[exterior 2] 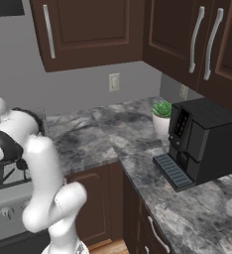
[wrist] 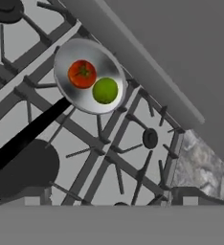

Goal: Put the tomato and lime in the pan. Then turn on the rear center burner and set the heat to medium.

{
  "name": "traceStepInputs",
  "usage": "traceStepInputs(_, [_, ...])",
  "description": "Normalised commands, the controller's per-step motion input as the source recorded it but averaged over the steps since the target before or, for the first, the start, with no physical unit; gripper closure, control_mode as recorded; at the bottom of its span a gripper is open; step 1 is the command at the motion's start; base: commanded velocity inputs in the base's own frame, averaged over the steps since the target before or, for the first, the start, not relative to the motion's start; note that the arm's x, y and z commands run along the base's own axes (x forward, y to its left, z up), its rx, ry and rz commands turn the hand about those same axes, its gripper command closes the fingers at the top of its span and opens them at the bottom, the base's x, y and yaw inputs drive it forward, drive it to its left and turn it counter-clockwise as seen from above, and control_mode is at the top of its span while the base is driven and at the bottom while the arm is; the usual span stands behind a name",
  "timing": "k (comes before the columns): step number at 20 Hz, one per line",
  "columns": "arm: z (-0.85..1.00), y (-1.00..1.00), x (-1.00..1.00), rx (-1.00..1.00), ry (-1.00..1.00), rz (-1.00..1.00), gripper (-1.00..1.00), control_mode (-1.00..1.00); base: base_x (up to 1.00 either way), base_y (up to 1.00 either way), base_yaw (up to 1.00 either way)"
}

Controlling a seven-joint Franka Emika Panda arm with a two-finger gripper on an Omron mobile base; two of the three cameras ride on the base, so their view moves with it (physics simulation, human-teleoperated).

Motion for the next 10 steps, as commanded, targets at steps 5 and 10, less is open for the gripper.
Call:
traceStepInputs(5, [0.1,-0.86,-0.33,0.23,-0.17,0.0,-1.0,-1.0,0.0,0.0,0.0])
traceStepInputs(10, [0.49,-0.6,-0.06,0.22,0.03,0.1,-1.0,-1.0,0.0,0.0,0.0])
